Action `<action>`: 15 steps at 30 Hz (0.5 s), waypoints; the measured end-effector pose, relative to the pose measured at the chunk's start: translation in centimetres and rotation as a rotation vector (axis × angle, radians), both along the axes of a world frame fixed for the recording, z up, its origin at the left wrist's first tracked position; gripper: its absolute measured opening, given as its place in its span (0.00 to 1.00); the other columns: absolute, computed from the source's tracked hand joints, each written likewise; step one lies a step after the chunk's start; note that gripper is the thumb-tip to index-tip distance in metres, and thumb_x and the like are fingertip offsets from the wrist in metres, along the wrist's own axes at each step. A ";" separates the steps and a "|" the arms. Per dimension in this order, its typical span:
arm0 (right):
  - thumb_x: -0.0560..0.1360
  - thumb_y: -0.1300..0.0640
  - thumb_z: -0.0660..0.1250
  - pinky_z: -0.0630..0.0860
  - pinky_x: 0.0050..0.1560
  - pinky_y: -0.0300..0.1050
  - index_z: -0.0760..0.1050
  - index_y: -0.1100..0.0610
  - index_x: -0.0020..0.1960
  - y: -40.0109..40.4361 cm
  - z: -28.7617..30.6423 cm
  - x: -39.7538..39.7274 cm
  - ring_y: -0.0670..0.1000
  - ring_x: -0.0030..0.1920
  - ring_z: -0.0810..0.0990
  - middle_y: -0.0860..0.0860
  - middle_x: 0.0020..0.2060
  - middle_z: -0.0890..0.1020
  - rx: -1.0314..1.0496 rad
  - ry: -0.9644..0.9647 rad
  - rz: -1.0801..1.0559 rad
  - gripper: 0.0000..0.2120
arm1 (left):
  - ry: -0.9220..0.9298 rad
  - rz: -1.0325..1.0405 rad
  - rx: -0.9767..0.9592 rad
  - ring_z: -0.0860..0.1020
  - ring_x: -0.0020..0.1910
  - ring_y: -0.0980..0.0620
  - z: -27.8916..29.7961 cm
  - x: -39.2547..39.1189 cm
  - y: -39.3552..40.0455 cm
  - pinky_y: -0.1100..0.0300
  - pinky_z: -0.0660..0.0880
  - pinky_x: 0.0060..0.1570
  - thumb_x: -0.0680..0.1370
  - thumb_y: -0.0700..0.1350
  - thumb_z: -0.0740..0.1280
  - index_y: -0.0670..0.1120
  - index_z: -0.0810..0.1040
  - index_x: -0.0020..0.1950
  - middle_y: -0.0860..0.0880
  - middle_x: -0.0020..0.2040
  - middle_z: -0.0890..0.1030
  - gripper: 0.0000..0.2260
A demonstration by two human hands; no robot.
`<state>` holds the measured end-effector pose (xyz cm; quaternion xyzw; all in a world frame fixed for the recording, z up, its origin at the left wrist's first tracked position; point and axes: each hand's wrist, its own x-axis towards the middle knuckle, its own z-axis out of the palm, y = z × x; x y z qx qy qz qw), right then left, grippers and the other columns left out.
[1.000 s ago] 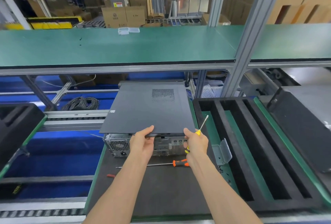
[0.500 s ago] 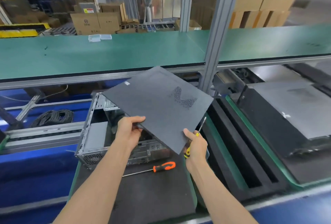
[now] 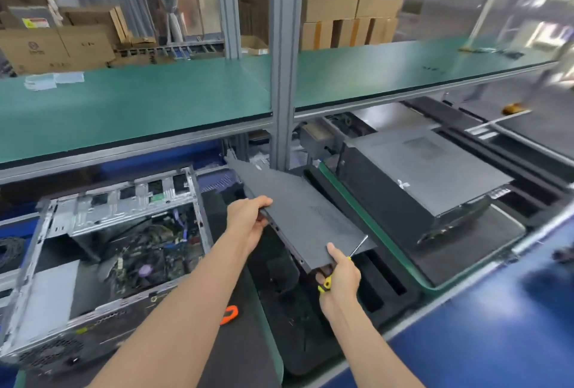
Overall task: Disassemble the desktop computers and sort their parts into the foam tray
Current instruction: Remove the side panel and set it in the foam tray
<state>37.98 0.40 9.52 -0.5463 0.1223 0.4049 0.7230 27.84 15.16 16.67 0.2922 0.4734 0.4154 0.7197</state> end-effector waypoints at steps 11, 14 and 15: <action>0.74 0.54 0.71 0.62 0.25 0.43 0.74 0.57 0.46 0.8 -0.4 4.8 0.51 0.28 0.74 0.55 0.30 0.81 -0.038 -0.030 -0.090 0.08 | 0.171 -0.101 0.134 0.83 0.29 0.51 0.4 8.2 2.2 0.56 0.80 0.30 0.71 0.30 0.73 0.39 0.73 0.36 0.45 0.31 0.81 0.11; 0.75 0.52 0.67 0.62 0.24 0.41 0.75 0.61 0.43 1.4 0.1 5.7 0.52 0.26 0.73 0.62 0.35 0.85 -0.051 -0.047 -0.106 0.11 | 0.287 -0.115 0.185 0.83 0.33 0.44 2.3 10.2 2.8 0.52 0.80 0.30 0.68 0.30 0.72 0.38 0.74 0.38 0.41 0.35 0.79 0.08; 0.76 0.52 0.66 0.62 0.24 0.41 0.75 0.61 0.42 1.5 0.2 5.9 0.52 0.25 0.72 0.63 0.35 0.85 -0.061 -0.050 -0.102 0.12 | 0.325 -0.110 0.203 0.82 0.33 0.43 2.9 10.8 3.0 0.52 0.80 0.28 0.67 0.30 0.71 0.38 0.73 0.38 0.41 0.36 0.78 0.08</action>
